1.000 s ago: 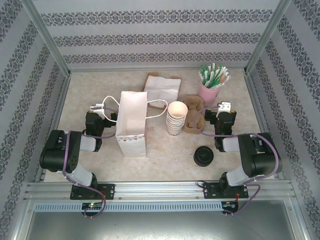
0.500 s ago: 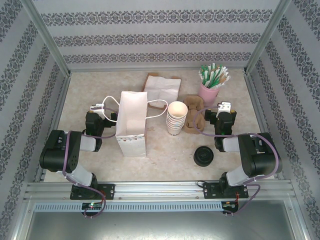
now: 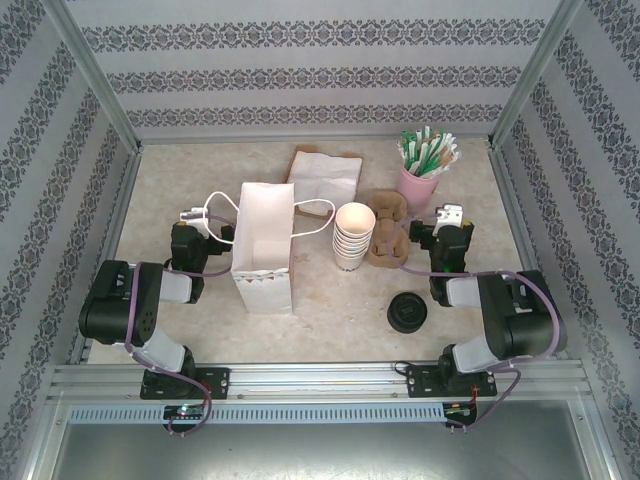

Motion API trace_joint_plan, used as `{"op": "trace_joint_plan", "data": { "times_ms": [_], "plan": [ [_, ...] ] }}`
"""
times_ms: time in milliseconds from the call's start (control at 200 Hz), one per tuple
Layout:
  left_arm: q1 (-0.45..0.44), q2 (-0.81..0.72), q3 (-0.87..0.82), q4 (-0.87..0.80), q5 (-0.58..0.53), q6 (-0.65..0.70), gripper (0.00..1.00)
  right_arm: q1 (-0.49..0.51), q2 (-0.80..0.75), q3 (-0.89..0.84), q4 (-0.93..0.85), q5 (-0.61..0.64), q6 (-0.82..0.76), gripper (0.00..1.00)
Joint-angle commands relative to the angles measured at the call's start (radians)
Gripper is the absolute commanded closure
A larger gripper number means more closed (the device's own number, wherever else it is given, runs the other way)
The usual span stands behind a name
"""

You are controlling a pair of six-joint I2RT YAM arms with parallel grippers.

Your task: Pack the takeout coffee

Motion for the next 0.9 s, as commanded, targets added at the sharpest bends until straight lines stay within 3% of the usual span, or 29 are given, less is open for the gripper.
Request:
{"op": "trace_joint_plan", "data": {
  "times_ms": [0,150,270,385,505,684,819,899],
  "plan": [
    [0.010,-0.125,0.017,-0.103,-0.044,-0.011,0.00,0.030,-0.137,-0.016,-0.072,0.051,-0.012,0.02],
    [0.009,-0.382,0.066,-0.423,-0.195,-0.138,0.00,0.024,-0.389,0.135,-0.666,0.098,0.116,0.02],
    [0.010,-0.591,0.004,-0.463,-0.282,-0.295,0.00,0.014,-0.550,0.145,-0.826,0.098,0.191,0.02],
    [0.014,-0.849,-0.100,-0.532,-0.368,-0.556,0.00,-0.005,-0.713,0.173,-1.039,0.127,0.345,0.02],
    [0.024,-1.081,-0.148,-0.578,-0.250,-0.619,0.00,-0.053,-0.829,0.215,-1.159,0.039,0.405,0.02],
    [0.024,-1.282,0.045,-0.947,-0.185,-0.639,0.00,-0.061,-0.885,0.344,-1.313,-0.037,0.532,0.02],
    [0.024,-1.244,0.308,-1.281,-0.204,-0.629,0.01,-0.061,-0.839,0.492,-1.430,-0.152,0.583,0.02],
    [0.024,-1.157,0.454,-1.382,-0.118,-0.589,0.03,-0.057,-0.789,0.575,-1.474,-0.243,0.601,0.04]
  ]
}}
